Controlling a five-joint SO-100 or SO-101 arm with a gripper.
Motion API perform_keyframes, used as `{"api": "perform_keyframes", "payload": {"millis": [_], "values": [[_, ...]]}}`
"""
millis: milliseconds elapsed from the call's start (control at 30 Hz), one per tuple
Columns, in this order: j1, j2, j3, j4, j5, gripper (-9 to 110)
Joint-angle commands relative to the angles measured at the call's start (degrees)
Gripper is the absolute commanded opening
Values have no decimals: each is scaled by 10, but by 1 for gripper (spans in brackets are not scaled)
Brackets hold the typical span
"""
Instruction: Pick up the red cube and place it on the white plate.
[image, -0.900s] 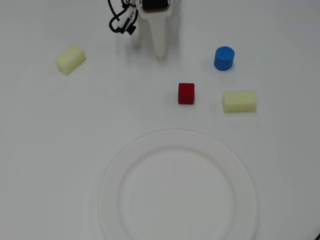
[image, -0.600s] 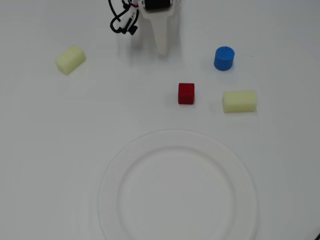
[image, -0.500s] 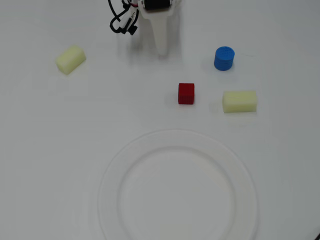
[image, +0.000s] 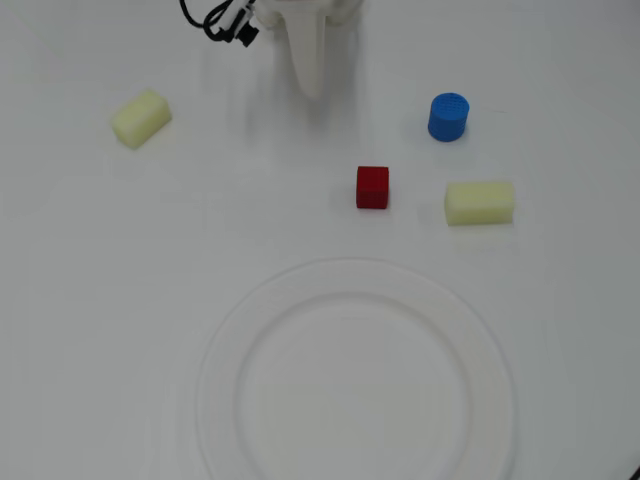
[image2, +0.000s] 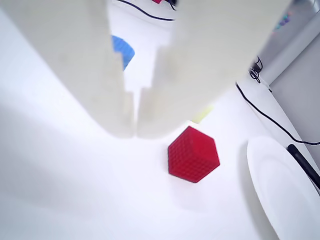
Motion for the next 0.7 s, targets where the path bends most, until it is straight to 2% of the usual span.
{"api": "perform_keyframes", "payload": {"millis": [0, 233, 333, 667], "values": [[-36, -47, -98, 7, -24, 0], [-85, -267, -308, 90, -45, 2], [-113, -366, -369, 122, -57, 10], [-153, -517, -355, 20, -51, 23]]}}
